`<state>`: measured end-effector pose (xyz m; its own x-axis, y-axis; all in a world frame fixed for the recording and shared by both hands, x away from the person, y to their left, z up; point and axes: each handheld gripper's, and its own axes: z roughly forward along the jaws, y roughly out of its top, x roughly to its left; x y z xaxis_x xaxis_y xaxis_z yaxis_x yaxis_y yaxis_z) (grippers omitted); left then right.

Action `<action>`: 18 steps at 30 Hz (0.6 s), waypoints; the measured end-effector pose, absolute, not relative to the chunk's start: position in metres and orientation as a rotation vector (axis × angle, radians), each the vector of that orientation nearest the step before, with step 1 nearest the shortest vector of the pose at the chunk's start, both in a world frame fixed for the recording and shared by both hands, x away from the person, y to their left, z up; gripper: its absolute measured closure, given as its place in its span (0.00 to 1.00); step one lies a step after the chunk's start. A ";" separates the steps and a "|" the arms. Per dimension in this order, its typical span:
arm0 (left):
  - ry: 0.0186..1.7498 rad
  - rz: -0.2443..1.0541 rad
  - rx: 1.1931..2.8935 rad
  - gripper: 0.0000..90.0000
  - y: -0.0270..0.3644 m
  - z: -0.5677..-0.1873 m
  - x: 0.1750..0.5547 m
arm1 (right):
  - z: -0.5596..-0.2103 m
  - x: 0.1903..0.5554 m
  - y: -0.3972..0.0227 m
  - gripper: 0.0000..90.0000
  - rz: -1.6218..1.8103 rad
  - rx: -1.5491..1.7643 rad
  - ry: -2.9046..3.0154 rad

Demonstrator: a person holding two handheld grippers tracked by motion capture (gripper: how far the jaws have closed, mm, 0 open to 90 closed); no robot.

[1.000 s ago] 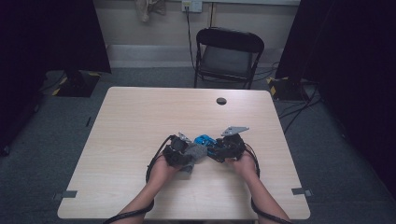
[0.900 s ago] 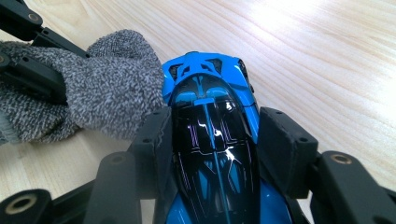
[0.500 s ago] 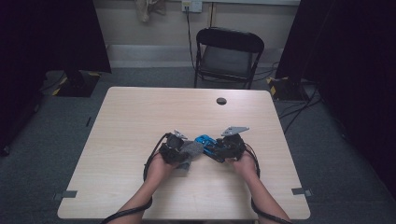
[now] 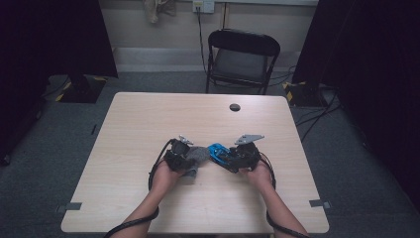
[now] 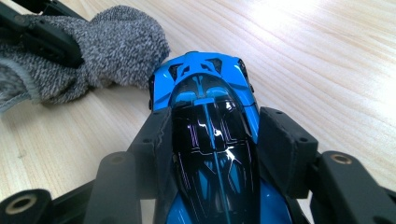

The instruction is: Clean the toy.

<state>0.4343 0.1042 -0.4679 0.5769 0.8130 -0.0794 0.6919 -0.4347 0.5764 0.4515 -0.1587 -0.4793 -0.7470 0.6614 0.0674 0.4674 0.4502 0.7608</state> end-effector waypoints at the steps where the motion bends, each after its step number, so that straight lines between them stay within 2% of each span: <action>1: 1.208 0.283 2.237 0.79 0.105 -0.468 0.435 | -0.479 0.451 -0.159 0.51 1.179 0.978 2.463; 7: 1.215 0.301 2.232 0.79 0.108 -0.466 0.434 | -0.479 0.452 -0.159 0.51 1.179 0.977 2.464; 18: 1.066 0.257 2.255 0.79 0.098 -0.453 0.409 | -0.479 0.452 -0.159 0.51 1.182 0.977 2.464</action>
